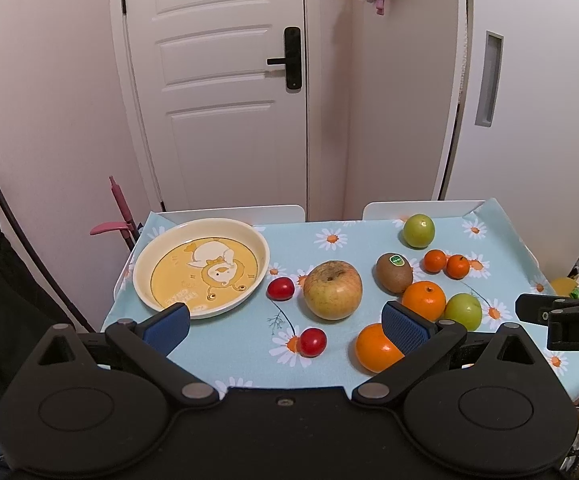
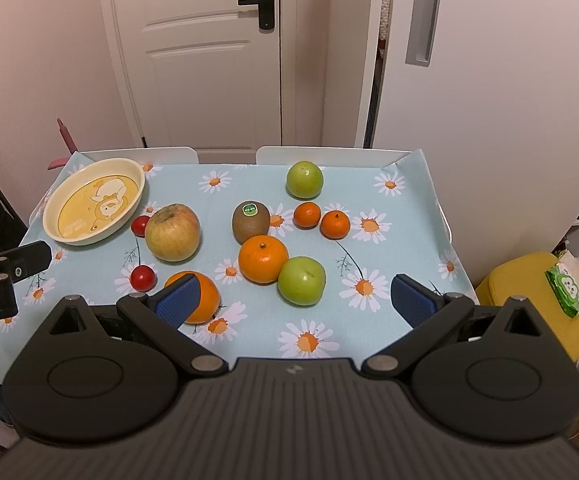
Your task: Organize fruits
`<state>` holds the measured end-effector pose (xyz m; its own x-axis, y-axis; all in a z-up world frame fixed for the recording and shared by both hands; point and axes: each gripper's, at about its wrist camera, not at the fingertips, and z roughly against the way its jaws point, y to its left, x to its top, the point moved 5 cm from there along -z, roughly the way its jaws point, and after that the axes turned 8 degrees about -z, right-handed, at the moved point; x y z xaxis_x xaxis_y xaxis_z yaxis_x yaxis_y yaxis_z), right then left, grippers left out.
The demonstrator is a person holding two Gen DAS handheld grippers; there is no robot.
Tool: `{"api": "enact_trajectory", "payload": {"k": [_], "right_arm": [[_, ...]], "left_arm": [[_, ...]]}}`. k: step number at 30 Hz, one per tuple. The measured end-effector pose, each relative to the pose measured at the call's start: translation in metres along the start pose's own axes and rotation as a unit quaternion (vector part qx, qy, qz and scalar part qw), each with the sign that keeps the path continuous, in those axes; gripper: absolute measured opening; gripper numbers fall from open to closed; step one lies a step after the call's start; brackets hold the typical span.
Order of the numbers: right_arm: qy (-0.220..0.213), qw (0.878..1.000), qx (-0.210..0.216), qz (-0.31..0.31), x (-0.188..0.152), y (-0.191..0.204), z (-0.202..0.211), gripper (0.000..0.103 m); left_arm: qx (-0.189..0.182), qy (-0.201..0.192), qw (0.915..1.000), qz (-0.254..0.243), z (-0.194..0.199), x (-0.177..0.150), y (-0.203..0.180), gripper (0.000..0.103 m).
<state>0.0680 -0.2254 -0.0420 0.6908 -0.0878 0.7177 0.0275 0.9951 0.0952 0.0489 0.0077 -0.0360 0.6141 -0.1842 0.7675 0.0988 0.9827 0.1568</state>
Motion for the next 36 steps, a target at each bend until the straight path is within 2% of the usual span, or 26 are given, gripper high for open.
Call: {"api": "enact_trajectory", "payload": {"k": [26,36], "right_arm": [[0.0,1.0,0.001,-0.001,0.0014,0.0028,-0.0014,0.103],[-0.003,1.0,0.007,-0.017,0.0049,0.0028,-0.0009,0.103]], "left_arm": [[0.0,0.002,1.0,0.002,-0.0011,0.0002,0.0024,0.103],[-0.013,-0.003,0.9998,-0.012,-0.0038,0.0064,0.0029,0.103]]}}
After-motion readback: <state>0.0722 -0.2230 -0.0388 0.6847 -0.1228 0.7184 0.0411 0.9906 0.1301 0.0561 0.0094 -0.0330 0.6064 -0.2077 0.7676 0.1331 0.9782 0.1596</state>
